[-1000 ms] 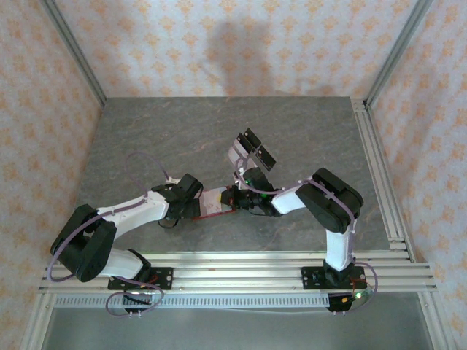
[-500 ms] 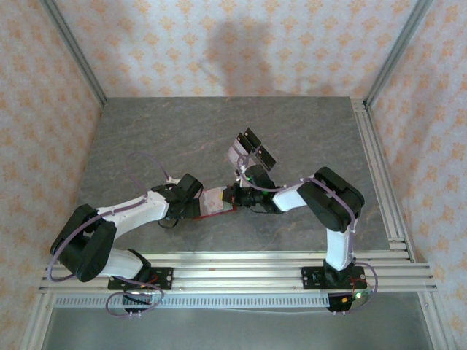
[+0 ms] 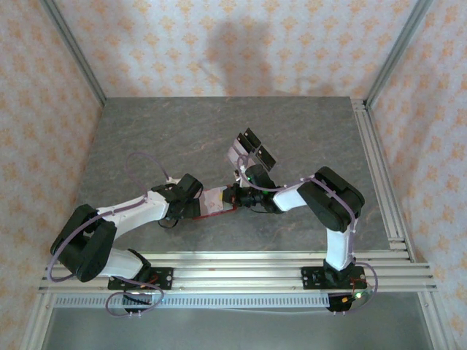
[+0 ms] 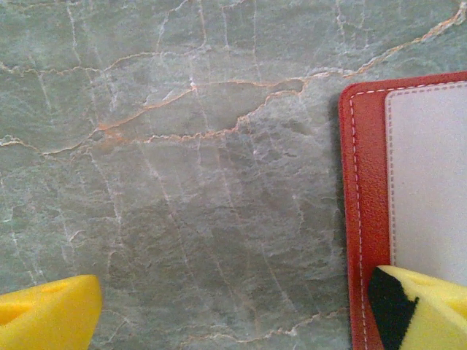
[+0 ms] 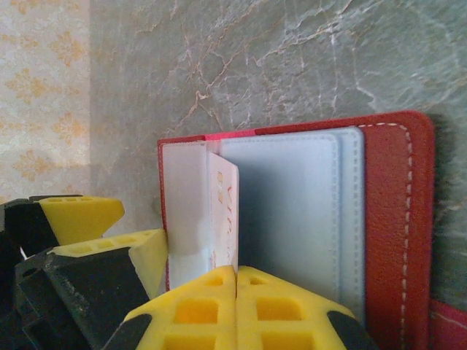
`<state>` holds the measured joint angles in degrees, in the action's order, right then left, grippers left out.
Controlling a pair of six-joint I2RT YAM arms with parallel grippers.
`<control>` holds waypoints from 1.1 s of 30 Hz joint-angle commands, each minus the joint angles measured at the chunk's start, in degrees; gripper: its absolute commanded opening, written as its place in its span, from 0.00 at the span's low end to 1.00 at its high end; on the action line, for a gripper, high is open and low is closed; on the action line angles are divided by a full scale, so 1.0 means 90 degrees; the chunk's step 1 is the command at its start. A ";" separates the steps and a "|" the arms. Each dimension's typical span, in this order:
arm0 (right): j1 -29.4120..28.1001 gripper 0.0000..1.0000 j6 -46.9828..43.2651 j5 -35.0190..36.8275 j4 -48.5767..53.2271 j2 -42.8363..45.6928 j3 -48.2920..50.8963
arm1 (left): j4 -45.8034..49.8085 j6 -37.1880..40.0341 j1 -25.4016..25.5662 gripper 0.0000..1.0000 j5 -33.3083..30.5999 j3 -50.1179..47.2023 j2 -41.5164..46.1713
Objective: Put the credit cards into the card holder
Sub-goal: Insert the credit card into the card slot.
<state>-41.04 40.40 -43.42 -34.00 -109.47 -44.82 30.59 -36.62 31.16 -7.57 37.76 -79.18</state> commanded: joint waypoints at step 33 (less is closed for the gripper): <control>-0.0196 0.00 -0.0051 -0.0039 0.0298 -0.0288 -0.0309 | -0.0052 -0.0111 0.0059 0.95 -0.0098 -0.0095 -0.0174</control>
<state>-42.39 41.28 -44.18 -33.41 -112.05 -47.79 30.13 -36.62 31.16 -7.55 37.65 -79.68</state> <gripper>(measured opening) 0.041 0.951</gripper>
